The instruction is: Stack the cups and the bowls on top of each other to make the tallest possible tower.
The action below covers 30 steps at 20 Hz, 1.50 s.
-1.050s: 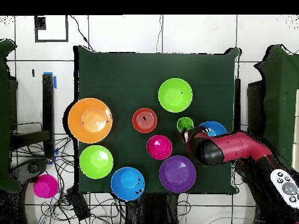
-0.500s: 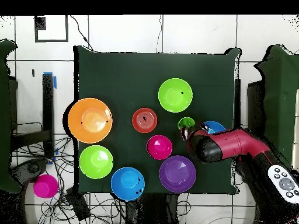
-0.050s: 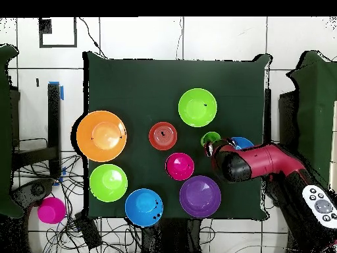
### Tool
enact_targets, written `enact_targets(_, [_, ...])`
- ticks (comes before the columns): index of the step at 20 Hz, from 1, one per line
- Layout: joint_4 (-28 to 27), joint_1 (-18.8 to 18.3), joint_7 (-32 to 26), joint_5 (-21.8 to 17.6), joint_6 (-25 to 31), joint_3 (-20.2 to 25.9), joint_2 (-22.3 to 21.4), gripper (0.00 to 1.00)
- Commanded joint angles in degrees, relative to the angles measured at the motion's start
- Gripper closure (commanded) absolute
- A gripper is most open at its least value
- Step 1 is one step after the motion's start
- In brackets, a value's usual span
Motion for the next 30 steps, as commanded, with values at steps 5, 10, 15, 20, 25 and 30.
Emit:
enact_targets(5, [-3.7,3.3,-12.2,-4.8,1.5,0.5,4.4,0.0])
enact_targets(10, [-2.4,3.4,-10.8,-5.1,0.9,-0.3,3.4,0.0])
enact_targets(15, [1.7,3.4,-7.6,-4.5,0.3,-1.5,-1.6,0.0])
enact_targets(20, [5.2,1.3,-9.0,-1.8,1.8,-0.4,-8.0,0.0])
enact_targets(25, [9.7,1.1,-5.8,-0.5,1.4,-1.3,-14.2,0.0])
enact_targets(30, [14.7,2.2,-0.9,-0.1,-0.2,-3.0,-19.0,0.0])
